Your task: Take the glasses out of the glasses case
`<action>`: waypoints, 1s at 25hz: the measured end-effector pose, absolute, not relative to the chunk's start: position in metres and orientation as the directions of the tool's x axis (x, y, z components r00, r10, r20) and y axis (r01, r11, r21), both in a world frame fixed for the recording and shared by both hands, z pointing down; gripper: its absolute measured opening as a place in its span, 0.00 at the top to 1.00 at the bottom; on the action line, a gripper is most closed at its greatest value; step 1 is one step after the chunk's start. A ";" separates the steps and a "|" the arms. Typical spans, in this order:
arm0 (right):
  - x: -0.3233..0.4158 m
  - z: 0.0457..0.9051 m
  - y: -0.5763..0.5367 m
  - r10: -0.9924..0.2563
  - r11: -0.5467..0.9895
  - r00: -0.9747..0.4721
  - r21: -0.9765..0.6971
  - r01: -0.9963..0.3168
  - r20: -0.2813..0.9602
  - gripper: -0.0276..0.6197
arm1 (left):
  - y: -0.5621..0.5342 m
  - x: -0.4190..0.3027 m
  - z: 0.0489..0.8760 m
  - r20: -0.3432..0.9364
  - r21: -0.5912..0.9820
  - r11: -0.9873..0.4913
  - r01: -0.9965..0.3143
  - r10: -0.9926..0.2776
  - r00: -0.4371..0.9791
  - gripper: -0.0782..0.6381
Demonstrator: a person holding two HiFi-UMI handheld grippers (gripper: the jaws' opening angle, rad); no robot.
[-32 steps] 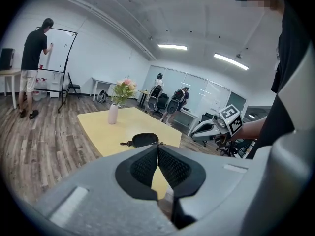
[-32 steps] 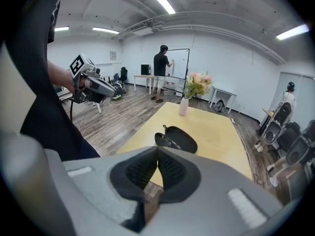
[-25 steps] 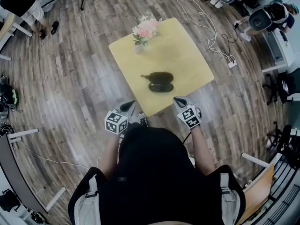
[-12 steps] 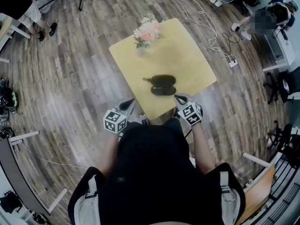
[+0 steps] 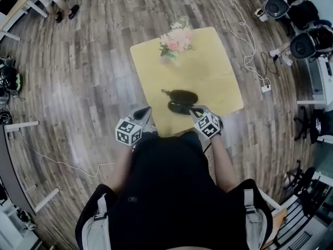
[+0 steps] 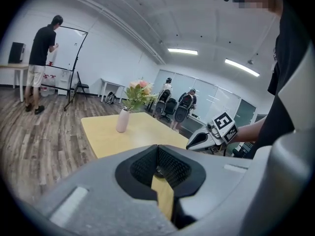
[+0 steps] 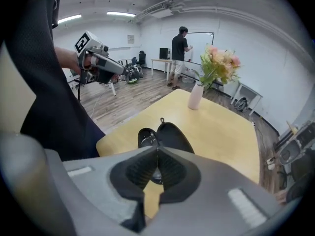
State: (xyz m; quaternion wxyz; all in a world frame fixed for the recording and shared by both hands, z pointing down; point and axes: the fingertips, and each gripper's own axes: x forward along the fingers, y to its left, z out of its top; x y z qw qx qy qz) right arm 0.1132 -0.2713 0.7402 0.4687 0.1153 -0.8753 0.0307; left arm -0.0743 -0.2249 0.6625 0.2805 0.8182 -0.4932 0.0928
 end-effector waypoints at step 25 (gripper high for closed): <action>0.075 0.828 -0.296 0.075 0.997 -0.459 -0.083 0.002 0.886 0.87 | -0.226 -0.096 0.671 0.541 0.341 -0.160 -0.926 -0.773 0.333 0.87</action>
